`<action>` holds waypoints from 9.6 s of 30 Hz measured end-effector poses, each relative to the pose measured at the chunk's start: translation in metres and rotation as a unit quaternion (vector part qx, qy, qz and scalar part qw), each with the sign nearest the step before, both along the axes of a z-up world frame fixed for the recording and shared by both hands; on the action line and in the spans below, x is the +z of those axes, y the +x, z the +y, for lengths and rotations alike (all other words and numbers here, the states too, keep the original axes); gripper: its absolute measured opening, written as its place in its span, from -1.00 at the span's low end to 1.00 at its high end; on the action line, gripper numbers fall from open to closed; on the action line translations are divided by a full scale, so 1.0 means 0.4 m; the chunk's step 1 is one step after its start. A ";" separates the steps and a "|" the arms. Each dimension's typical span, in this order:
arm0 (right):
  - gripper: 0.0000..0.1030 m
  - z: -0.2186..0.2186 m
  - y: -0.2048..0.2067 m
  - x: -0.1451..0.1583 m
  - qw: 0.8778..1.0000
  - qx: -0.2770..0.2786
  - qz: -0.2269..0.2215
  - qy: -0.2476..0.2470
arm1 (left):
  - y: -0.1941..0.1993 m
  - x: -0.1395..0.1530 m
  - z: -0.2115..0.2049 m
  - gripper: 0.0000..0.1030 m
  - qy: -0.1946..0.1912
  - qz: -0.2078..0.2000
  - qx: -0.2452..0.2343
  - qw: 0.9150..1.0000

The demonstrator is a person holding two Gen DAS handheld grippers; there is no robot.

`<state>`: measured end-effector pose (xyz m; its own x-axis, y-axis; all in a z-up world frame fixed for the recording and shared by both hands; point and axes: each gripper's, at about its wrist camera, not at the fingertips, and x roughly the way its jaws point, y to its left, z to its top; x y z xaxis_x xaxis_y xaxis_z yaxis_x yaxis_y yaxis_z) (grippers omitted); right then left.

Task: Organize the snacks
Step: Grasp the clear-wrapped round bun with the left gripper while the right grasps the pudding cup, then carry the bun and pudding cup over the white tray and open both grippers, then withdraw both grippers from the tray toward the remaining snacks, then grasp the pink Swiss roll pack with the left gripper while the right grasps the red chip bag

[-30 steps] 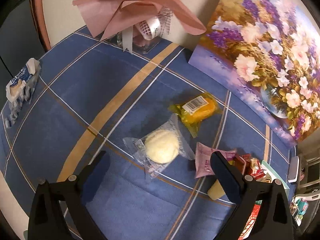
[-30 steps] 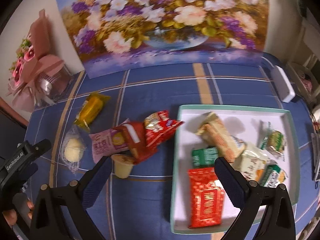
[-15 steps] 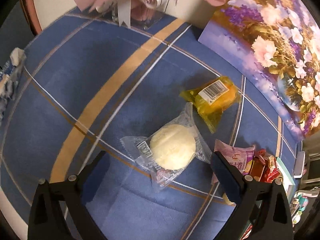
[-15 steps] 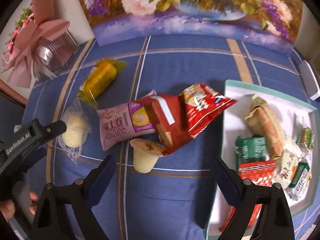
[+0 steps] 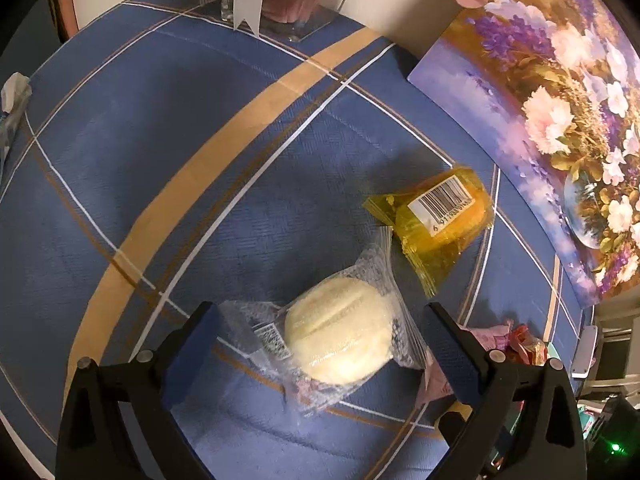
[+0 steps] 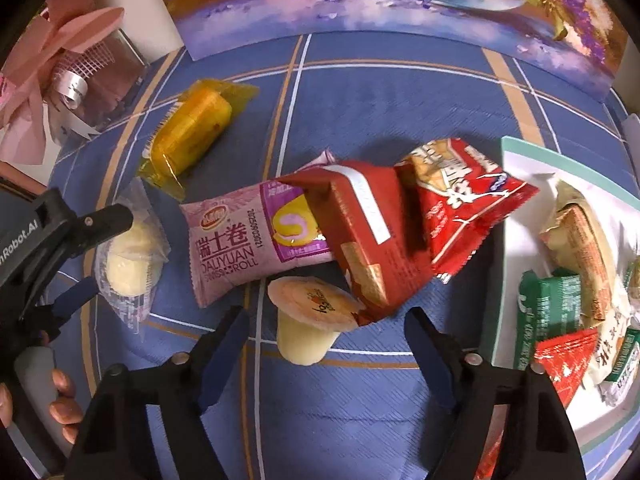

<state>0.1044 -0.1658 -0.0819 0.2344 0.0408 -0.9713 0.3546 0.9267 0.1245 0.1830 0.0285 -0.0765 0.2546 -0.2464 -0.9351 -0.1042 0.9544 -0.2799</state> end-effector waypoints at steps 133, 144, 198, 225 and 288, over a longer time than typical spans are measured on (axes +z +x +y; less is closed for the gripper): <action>0.65 -0.600 -0.391 0.171 0.958 -0.282 -0.053 -0.029 | -0.241 0.144 -0.503 0.80 0.045 -0.092 -0.170 0.980; 1.00 -0.516 -0.349 0.214 0.967 -0.239 -0.065 -0.064 | -0.230 0.135 -0.406 0.92 0.061 -0.093 -0.119 0.987; 0.99 -0.218 -0.131 0.199 0.991 -0.085 -0.101 -0.010 | -0.100 0.123 -0.074 0.93 0.050 -0.068 -0.017 0.996; 0.82 -0.261 -0.082 0.148 0.992 -0.085 -0.090 -0.028 | 0.000 -0.005 -0.239 0.93 0.049 -0.060 -0.029 0.997; 0.82 -0.246 -0.089 0.179 0.994 -0.066 -0.091 -0.009 | -0.074 -0.015 -0.287 0.44 0.037 0.000 -0.169 0.985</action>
<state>0.0688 -0.2643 -0.0103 0.4084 -0.0189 -0.9126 0.4461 0.8764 0.1815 0.1533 -0.0864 -0.0825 0.1689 -0.2488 -0.9537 0.2236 0.9521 -0.2088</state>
